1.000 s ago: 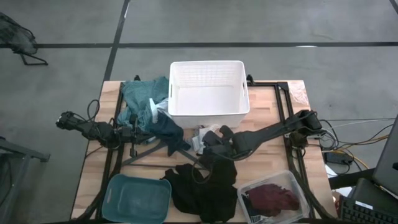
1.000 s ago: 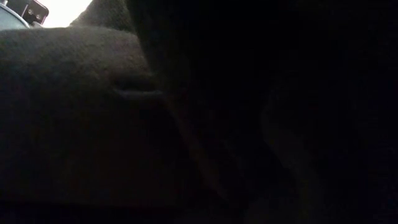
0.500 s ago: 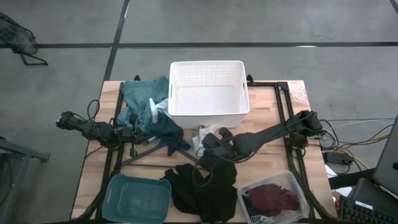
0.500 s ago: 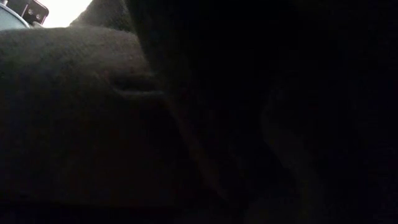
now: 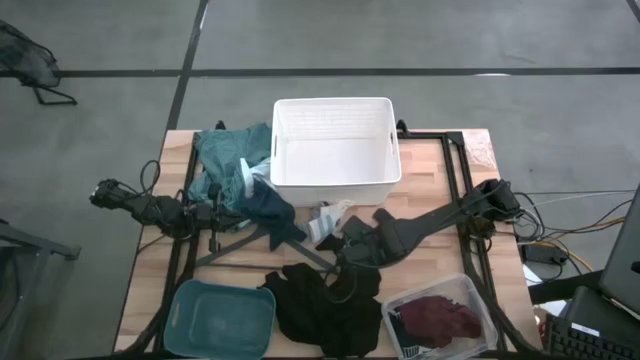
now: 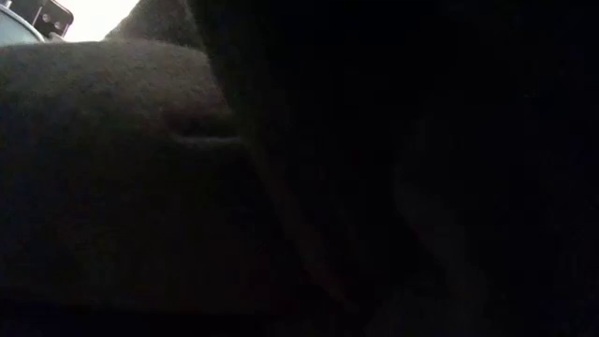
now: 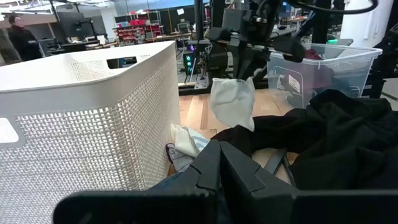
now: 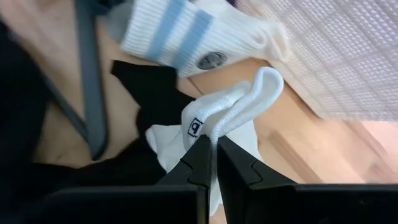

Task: Pick & Place Cloths
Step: Adjust the white sock on the table, then put the black shirt into the white laundry bin

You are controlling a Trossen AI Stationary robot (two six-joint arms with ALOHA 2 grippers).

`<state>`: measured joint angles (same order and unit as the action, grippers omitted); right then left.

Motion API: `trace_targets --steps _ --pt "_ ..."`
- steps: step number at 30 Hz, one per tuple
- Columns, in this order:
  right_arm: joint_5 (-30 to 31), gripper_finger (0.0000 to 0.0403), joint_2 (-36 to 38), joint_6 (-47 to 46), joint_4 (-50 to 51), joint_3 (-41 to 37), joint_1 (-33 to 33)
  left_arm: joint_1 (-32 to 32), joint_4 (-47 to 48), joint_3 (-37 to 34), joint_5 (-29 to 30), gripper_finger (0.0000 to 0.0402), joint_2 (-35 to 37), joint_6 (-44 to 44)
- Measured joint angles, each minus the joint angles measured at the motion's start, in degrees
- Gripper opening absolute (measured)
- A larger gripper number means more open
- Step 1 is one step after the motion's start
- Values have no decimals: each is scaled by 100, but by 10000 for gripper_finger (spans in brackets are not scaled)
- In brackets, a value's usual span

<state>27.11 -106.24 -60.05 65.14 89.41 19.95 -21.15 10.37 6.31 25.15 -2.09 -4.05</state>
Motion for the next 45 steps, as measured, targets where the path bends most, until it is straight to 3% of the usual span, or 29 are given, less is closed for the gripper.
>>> trace_targets --steps 4,13,21,27,38,45 --pt "-5 12 0 -228 288 -41 -7 0 -2 0 0 12 0 0" --pt "-33 12 0 -1531 1982 -73 -9 0 -1 -2 0 12 0 0" --pt "-7 24 0 -1529 2016 -83 -14 0 -1 0 0 12 0 0" --pt "56 66 -7 -1519 1996 -95 -12 0 0 0 0 12 0 0" --pt "157 188 -7 -1384 1893 -95 -12 4 -2 0 0 12 0 0" --pt "162 221 -7 -870 1106 -95 -12 3 0 0 0 12 0 0"
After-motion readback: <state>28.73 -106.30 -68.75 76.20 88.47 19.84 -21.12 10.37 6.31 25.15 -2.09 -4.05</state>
